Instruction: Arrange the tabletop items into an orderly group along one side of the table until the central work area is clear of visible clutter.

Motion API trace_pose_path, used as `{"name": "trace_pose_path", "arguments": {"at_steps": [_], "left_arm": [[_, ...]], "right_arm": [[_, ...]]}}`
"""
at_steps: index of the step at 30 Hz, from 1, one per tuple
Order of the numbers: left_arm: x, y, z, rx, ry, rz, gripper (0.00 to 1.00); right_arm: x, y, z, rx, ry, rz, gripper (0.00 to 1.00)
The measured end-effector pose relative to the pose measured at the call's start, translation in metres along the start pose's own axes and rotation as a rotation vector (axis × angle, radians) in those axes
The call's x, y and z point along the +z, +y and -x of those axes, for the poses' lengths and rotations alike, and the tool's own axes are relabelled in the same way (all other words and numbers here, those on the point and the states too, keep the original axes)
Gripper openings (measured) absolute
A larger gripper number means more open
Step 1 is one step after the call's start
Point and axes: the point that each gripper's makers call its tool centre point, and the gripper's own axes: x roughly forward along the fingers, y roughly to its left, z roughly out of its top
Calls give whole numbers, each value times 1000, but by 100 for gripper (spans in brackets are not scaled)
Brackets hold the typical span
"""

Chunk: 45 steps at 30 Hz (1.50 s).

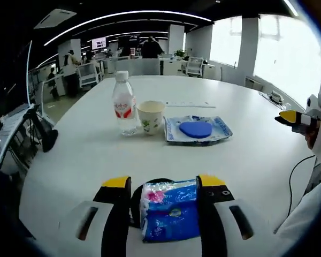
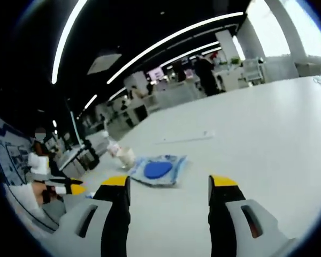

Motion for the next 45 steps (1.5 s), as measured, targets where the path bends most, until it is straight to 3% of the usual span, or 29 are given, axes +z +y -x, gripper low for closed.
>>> {"name": "trace_pose_path", "arguments": {"at_steps": [4,14,18,26,40,45], "left_arm": [[-7,5,1,14,13,33,47],[-10,12,-1,51,35,61,45],[-19,14,3,55,50,76,43],[-38,16,6,33,103,92,35],[-41,18,8,13,96,111,34],[-47,17,10,1,114,80,33]], "right_arm": [[-12,-3,2,-6,36,0,55],[-10,12,-4,46,47,-5,54],[-15,12,-4,49,60,-11,53],[-19,12,-4,49,71,-42,53],[-26,18,-7,67,101,-58,52],[-41,33,-13,114,157,-102,52]]}}
